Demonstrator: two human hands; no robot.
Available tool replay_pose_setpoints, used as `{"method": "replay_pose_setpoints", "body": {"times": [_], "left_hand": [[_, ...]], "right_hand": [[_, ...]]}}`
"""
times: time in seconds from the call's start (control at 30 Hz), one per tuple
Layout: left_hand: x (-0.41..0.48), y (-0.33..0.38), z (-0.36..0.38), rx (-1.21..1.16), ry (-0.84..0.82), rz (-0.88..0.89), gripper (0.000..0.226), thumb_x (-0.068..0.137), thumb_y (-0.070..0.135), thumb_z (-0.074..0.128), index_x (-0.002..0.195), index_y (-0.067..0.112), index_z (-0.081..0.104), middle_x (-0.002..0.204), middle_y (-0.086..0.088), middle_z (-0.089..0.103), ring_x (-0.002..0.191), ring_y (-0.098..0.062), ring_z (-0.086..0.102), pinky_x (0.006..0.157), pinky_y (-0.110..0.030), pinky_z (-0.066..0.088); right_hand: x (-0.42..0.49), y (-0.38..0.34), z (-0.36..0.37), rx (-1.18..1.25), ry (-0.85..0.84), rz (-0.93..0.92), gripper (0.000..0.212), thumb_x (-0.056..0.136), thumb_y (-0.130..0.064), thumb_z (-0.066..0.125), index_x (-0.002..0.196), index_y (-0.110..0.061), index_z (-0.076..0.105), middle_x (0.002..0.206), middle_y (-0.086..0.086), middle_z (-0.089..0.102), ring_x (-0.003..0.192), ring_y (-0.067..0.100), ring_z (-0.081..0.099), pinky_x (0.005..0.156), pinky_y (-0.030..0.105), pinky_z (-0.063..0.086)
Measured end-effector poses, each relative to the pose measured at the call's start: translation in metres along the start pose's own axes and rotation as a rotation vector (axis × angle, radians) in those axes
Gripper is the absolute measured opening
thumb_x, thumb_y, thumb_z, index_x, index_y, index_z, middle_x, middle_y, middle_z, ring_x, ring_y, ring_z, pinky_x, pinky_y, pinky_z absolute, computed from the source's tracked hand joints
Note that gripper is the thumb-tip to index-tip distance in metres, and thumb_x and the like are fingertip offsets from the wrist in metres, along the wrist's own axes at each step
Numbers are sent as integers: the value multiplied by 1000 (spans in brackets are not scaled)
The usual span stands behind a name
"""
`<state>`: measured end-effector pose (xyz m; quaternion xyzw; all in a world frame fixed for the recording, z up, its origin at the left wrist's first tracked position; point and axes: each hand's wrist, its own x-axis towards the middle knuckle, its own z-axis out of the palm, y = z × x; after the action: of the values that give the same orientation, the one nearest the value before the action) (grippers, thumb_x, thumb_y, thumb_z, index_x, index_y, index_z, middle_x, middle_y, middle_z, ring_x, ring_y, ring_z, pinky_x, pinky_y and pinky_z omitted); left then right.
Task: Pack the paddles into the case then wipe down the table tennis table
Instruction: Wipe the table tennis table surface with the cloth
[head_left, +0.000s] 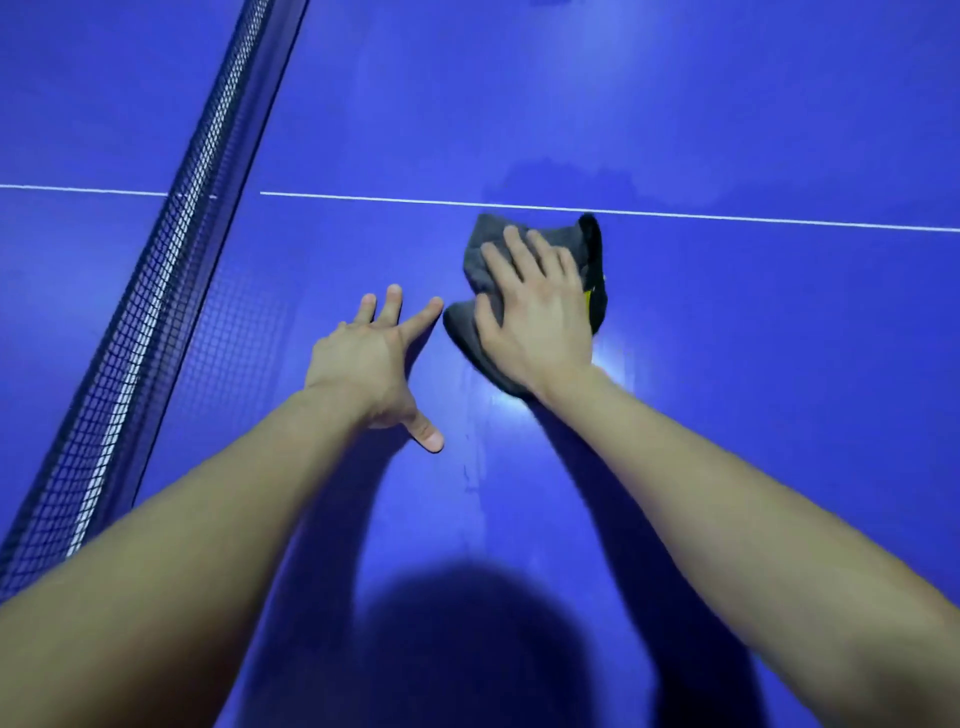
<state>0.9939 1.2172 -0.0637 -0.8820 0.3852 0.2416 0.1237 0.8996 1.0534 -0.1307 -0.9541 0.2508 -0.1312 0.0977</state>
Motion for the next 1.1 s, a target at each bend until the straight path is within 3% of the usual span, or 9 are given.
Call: {"method": "replay_pose_setpoints", "body": {"times": [0.13, 0.23, 0.37, 0.5, 0.6, 0.77, 0.87, 0.97, 1.1], "left_hand": [[-1, 2, -2, -31, 2, 1, 176, 27, 81, 95, 162, 57, -15, 179, 7, -14, 167, -28, 0, 110, -55, 48], [-1, 3, 0, -46, 7, -5, 176, 29, 78, 97, 163, 57, -15, 179, 8, -13, 167, -25, -3, 113, -55, 46], [3, -2, 4, -52, -1, -13, 176, 21, 83, 93, 157, 66, -17, 178, 11, -13, 166, -27, 7, 102, -57, 53], [4, -3, 4, -41, 1, -17, 176, 18, 86, 90, 156, 67, -17, 179, 13, -13, 166, -25, 8, 102, -56, 52], [2, 0, 1, -46, -7, -14, 176, 20, 85, 91, 158, 65, -15, 179, 13, -12, 167, -23, 2, 106, -58, 49], [3, 2, 1, -71, -14, -10, 179, 24, 77, 98, 164, 57, -12, 179, 6, -12, 166, -26, -5, 113, -60, 44], [2, 6, 0, -70, -34, -20, 178, 29, 70, 101, 166, 51, -12, 179, 2, -13, 166, -28, -7, 116, -60, 41], [4, 6, 0, -52, -43, -19, 179, 28, 72, 100, 165, 52, -13, 179, 2, -14, 166, -29, -7, 115, -61, 42], [6, 1, 4, -43, -25, -10, 178, 26, 77, 97, 163, 57, -15, 179, 6, -14, 166, -25, -5, 112, -59, 45]], "right_hand": [[-147, -20, -37, 73, -154, -216, 61, 104, -42, 56, 160, -16, 54, 174, 8, 39, 163, 33, 32, 130, 53, 28], [-153, 29, -47, 9, -187, -352, 60, 106, -50, 56, 159, -21, 56, 173, 8, 40, 160, 34, 38, 130, 52, 29], [-41, 99, -37, -131, -33, -19, 63, 103, -55, 52, 155, -20, 60, 169, 11, 47, 155, 37, 43, 132, 52, 25], [-18, 89, -26, -106, 20, 154, 65, 100, -53, 50, 153, -19, 60, 169, 12, 47, 156, 36, 41, 129, 50, 27], [-109, 37, -38, 31, 29, 109, 65, 100, -49, 57, 156, -17, 58, 172, 12, 42, 161, 36, 35, 129, 55, 26], [-251, -3, -64, 80, -199, -197, 65, 102, -51, 60, 161, -24, 53, 178, 4, 30, 166, 28, 24, 129, 52, 32], [-188, 48, -59, 61, -105, -196, 59, 102, -48, 61, 156, -23, 59, 173, 5, 41, 161, 31, 37, 126, 51, 36], [-60, 107, -38, -61, 15, 54, 60, 102, -54, 51, 152, -22, 61, 169, 8, 47, 156, 34, 43, 123, 54, 37], [47, 140, -22, -124, 18, 280, 64, 99, -56, 42, 152, -25, 59, 169, 7, 47, 157, 32, 39, 126, 49, 27]]}}
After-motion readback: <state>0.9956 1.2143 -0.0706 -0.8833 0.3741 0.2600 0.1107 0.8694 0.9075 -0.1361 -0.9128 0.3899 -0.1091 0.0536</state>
